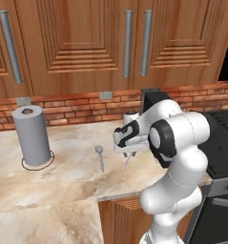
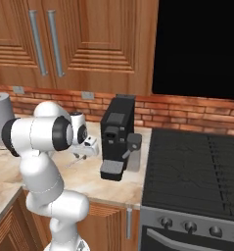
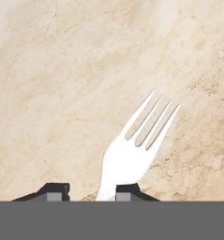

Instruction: Take the fork and place it on the left side of the plate. Then take the spoon and place it on the right side of the plate. Make sure they're directly next to the plate.

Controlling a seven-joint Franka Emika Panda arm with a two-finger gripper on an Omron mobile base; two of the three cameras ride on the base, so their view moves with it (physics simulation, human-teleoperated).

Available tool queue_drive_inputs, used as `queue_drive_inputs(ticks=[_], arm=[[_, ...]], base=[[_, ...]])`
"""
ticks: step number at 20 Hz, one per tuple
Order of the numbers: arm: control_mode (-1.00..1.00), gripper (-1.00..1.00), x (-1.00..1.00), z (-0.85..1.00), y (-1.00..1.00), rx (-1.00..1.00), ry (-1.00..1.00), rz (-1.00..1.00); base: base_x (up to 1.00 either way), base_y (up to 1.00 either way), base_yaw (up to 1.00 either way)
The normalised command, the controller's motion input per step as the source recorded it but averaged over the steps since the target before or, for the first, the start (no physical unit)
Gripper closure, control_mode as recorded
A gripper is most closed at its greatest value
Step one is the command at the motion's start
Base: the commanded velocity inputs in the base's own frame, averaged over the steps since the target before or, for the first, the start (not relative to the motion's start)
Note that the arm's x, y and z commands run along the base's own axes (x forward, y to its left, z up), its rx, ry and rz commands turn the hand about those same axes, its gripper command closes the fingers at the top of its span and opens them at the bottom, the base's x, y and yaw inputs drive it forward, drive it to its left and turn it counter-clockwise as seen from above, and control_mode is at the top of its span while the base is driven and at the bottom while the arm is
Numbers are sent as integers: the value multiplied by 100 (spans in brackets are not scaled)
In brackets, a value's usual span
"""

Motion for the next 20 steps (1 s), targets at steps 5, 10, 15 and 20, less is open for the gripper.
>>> queue_drive_inputs(ticks=[5, 10, 15, 20], arm=[[-100, 100, -43, -97, -33, 0, 0, -21], [-100, 100, -41, -77, -25, 0, -10, -25], [-100, 100, -37, -63, -26, 0, -24, -23], [-100, 100, -27, -51, -29, 0, -30, -19]], base=[[0, 0, 0], [0, 0, 0], [0, 0, 0], [0, 0, 0]])
